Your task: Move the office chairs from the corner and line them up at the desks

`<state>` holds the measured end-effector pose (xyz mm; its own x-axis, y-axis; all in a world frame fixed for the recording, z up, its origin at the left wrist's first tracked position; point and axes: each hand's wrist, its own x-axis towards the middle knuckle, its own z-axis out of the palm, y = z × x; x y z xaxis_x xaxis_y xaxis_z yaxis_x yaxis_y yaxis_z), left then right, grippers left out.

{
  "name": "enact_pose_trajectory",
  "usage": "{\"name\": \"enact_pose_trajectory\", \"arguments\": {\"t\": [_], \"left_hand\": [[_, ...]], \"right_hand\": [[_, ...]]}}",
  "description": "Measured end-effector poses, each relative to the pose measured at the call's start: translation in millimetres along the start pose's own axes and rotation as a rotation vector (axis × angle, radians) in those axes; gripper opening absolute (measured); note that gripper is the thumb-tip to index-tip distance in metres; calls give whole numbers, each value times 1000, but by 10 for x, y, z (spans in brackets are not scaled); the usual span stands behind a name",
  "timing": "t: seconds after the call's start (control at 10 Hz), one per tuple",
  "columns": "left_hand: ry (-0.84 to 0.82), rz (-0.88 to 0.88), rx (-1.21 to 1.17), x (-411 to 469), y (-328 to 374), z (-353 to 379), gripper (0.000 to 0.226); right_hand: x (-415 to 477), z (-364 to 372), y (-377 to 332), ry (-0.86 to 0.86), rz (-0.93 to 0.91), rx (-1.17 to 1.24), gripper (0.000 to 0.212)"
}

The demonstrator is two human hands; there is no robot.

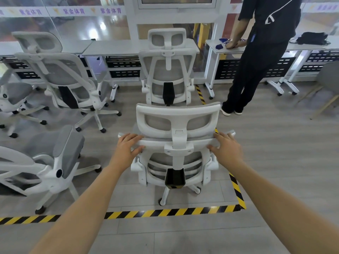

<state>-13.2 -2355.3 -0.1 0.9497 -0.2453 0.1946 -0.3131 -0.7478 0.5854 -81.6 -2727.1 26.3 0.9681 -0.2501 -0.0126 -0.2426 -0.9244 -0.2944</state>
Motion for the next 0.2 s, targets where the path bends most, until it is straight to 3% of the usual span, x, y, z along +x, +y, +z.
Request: {"name": "enact_pose_trajectory", "arguments": {"t": [0.2], "left_hand": [[-95,0,77,-88,32,-8,62]], "right_hand": [[-199,49,39,-24,11,39,76]]}}
